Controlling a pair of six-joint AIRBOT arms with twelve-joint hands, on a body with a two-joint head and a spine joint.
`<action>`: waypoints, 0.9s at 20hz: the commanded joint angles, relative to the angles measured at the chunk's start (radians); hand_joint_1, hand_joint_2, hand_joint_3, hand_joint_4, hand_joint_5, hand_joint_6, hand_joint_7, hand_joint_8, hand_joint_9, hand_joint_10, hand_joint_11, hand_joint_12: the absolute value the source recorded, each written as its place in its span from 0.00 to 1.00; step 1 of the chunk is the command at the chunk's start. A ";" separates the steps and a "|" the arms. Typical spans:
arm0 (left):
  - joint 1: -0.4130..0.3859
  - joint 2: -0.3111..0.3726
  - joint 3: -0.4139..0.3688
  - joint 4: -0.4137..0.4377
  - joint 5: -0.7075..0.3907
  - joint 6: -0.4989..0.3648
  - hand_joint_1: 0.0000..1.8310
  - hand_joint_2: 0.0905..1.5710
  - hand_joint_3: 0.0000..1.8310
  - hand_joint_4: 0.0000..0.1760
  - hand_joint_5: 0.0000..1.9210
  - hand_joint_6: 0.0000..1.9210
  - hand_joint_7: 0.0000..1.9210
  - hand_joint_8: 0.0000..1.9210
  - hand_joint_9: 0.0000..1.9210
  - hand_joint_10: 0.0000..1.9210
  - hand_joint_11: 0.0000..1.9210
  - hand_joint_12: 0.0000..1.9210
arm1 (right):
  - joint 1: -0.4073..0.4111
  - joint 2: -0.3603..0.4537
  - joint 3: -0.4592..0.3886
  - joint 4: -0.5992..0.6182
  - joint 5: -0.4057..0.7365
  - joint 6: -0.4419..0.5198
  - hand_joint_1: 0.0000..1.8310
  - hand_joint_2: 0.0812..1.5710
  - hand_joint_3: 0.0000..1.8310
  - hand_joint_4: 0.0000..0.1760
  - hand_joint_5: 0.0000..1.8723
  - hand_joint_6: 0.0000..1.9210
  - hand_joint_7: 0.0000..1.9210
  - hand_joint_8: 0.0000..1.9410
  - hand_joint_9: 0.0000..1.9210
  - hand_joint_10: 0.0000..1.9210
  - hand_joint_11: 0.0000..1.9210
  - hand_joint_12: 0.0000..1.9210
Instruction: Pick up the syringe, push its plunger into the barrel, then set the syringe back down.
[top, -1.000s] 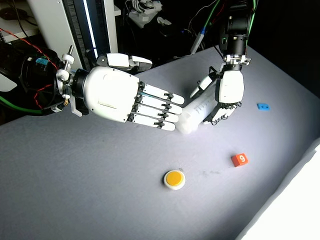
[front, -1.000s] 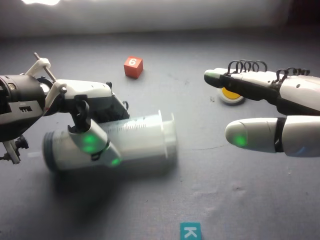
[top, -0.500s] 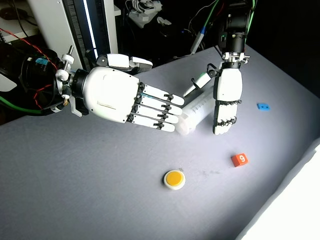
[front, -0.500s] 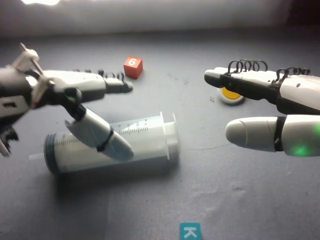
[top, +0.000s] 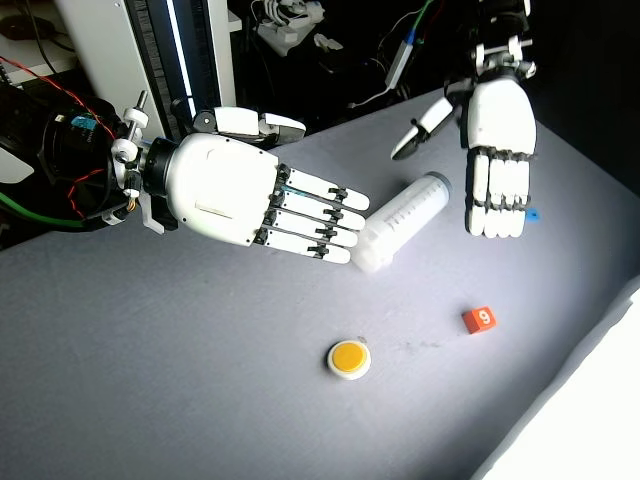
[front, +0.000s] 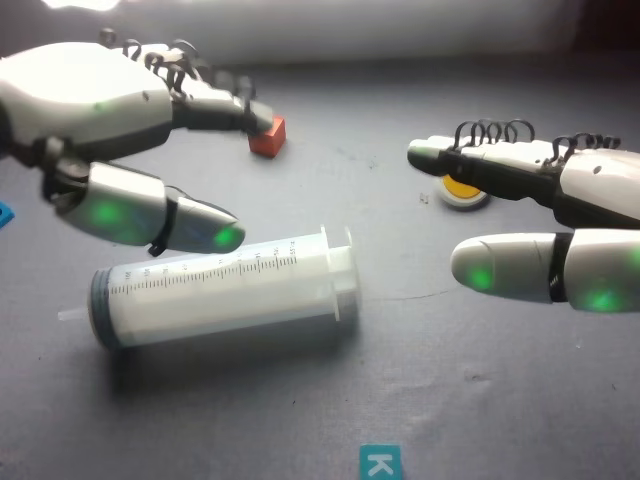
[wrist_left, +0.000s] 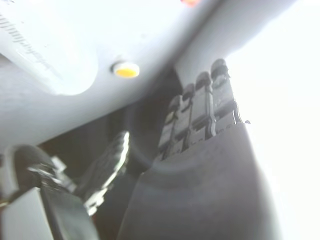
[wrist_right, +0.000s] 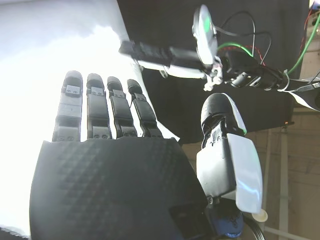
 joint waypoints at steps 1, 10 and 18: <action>-0.020 0.014 0.001 0.010 -0.189 0.007 0.15 0.74 0.00 0.00 0.08 0.98 0.09 0.97 0.15 0.97 0.17 0.99 | 0.012 0.003 -0.002 0.003 0.133 0.003 0.00 0.74 0.00 0.00 0.08 0.01 0.08 0.01 0.08 0.02 0.00 0.26; -0.097 0.141 -0.011 0.223 -0.583 0.045 0.08 0.71 0.00 0.00 0.61 1.00 0.66 1.00 0.65 1.00 0.63 1.00 | 0.010 0.003 -0.002 0.003 0.143 0.003 0.05 0.71 0.00 0.00 0.23 0.96 0.28 0.98 0.29 1.00 0.25 1.00; -0.120 0.165 -0.004 0.265 -0.660 0.053 0.71 0.84 0.00 0.51 0.85 1.00 0.88 1.00 0.91 1.00 0.93 1.00 | 0.011 0.003 -0.002 0.002 0.144 0.003 0.57 0.94 0.02 0.02 0.93 1.00 0.93 1.00 0.99 1.00 1.00 1.00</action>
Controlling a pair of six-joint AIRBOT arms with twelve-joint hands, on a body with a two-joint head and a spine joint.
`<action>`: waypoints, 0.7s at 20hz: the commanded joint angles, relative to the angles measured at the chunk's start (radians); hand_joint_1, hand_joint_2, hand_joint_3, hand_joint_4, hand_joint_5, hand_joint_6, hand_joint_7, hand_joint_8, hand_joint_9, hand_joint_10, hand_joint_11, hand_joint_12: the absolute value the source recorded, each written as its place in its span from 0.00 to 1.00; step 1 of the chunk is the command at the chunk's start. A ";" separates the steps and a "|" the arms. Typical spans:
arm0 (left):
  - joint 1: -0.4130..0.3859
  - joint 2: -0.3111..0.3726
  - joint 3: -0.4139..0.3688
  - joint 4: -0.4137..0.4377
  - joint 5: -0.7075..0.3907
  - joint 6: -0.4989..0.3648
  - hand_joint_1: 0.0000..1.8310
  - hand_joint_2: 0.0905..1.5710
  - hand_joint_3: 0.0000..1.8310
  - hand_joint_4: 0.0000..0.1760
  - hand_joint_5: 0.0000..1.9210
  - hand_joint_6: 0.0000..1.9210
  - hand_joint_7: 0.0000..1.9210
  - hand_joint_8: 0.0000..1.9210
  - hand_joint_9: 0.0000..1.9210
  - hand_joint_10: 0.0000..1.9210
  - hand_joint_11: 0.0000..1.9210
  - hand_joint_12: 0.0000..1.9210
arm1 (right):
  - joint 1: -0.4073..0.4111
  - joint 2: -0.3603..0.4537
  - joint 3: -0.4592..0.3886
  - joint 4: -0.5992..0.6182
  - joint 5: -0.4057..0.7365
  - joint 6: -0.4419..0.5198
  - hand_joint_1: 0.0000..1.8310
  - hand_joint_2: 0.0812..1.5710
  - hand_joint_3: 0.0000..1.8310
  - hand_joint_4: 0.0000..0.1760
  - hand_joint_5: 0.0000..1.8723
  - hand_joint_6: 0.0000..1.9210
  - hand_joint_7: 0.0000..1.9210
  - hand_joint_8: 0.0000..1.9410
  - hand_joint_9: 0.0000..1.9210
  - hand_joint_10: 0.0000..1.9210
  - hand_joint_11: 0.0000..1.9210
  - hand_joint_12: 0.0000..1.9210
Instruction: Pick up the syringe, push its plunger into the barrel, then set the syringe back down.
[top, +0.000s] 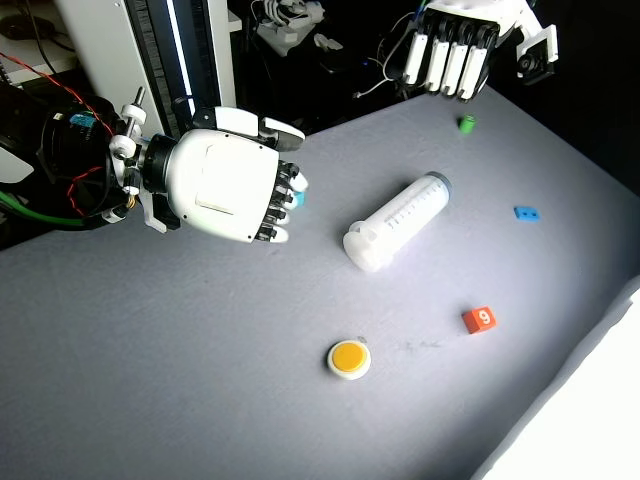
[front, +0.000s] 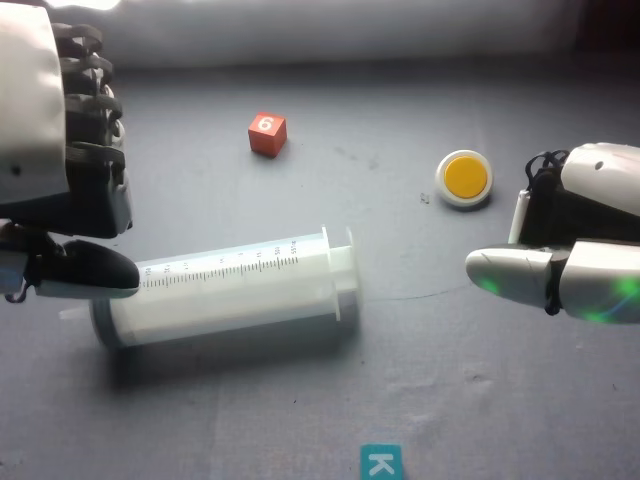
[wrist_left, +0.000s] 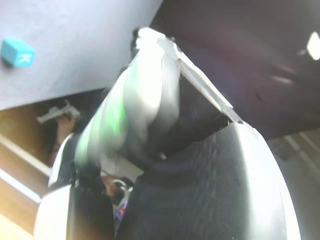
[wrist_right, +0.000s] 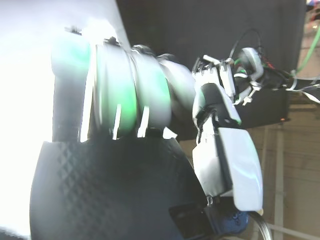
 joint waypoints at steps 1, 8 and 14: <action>-0.010 0.007 0.001 -0.080 -0.063 0.003 0.71 0.84 0.00 0.51 0.85 1.00 0.88 1.00 0.91 1.00 0.93 1.00 | 0.011 0.003 -0.002 0.005 0.119 0.009 0.58 0.93 0.02 0.03 0.92 1.00 0.93 1.00 0.98 1.00 1.00 1.00; 0.009 0.006 0.046 -0.049 -0.198 -0.058 0.68 0.84 0.00 0.00 0.85 1.00 0.87 1.00 0.90 1.00 0.90 1.00 | 0.011 0.003 -0.002 0.004 0.122 0.009 0.51 0.96 0.02 0.00 0.93 1.00 0.93 1.00 0.97 1.00 1.00 1.00; 0.038 0.018 0.041 -0.111 -0.225 0.026 0.66 0.85 0.00 0.13 0.84 1.00 0.87 1.00 0.89 1.00 0.89 1.00 | 0.011 0.003 -0.002 0.004 0.124 0.009 0.50 0.96 0.03 0.43 0.91 1.00 0.92 1.00 0.97 1.00 1.00 1.00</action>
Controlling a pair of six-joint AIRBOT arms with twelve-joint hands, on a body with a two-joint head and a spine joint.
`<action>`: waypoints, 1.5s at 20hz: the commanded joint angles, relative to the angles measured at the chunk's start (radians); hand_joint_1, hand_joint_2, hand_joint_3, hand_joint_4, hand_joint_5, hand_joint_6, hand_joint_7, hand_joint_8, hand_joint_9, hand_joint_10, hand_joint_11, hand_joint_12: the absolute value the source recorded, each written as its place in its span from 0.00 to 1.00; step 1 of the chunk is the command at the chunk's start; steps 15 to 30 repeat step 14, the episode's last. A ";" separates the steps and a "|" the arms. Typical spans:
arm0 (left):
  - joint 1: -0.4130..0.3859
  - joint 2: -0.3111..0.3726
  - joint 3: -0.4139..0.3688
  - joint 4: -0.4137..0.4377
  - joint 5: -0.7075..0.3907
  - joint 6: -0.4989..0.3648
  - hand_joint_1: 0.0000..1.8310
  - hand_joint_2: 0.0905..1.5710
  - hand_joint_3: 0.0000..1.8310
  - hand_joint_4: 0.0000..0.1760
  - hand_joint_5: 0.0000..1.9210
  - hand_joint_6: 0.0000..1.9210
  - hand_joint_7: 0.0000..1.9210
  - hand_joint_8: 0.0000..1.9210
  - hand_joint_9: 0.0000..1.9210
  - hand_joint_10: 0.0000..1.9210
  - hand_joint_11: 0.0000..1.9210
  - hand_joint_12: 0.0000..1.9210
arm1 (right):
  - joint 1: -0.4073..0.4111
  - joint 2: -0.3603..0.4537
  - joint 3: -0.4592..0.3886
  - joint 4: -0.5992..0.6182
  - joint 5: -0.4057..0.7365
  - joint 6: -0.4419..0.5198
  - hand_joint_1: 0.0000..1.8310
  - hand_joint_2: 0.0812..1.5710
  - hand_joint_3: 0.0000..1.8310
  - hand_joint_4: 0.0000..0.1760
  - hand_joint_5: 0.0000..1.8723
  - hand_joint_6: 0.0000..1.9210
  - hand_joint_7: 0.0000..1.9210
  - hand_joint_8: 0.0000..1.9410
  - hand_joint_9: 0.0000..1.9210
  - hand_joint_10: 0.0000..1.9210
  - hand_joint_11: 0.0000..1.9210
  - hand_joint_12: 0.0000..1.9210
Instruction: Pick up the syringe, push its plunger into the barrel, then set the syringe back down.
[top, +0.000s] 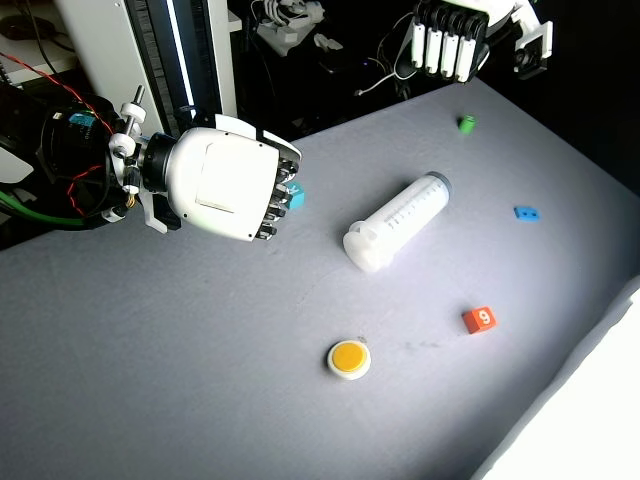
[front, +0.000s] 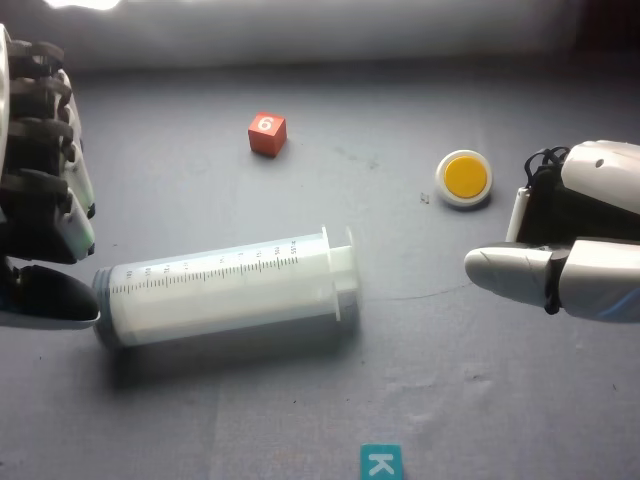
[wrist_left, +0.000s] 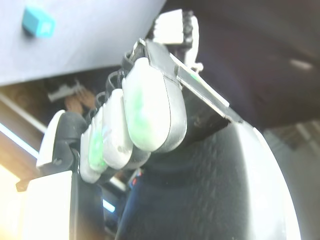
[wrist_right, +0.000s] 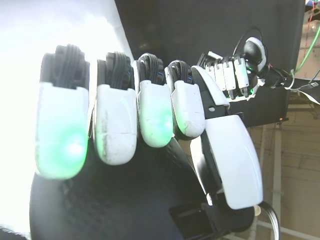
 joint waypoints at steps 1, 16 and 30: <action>-0.003 0.005 -0.005 -0.097 -0.062 0.013 0.66 0.85 0.00 0.13 0.84 1.00 0.87 1.00 0.89 1.00 0.89 1.00 | 0.011 0.003 -0.002 0.006 0.118 0.009 0.50 0.96 0.03 0.43 0.91 1.00 0.92 1.00 0.97 1.00 1.00 1.00; -0.015 -0.005 -0.016 -0.084 -0.069 0.014 0.65 0.87 0.00 0.70 0.84 1.00 0.87 1.00 0.87 1.00 0.84 1.00 | 0.012 0.002 -0.002 0.003 0.120 0.010 0.46 0.98 0.02 1.00 0.87 1.00 0.91 1.00 0.95 1.00 1.00 1.00; -0.015 -0.005 -0.016 -0.084 -0.069 0.014 0.65 0.87 0.00 0.70 0.84 1.00 0.87 1.00 0.87 1.00 0.84 1.00 | 0.012 0.002 -0.002 0.003 0.120 0.010 0.46 0.98 0.02 1.00 0.87 1.00 0.91 1.00 0.95 1.00 1.00 1.00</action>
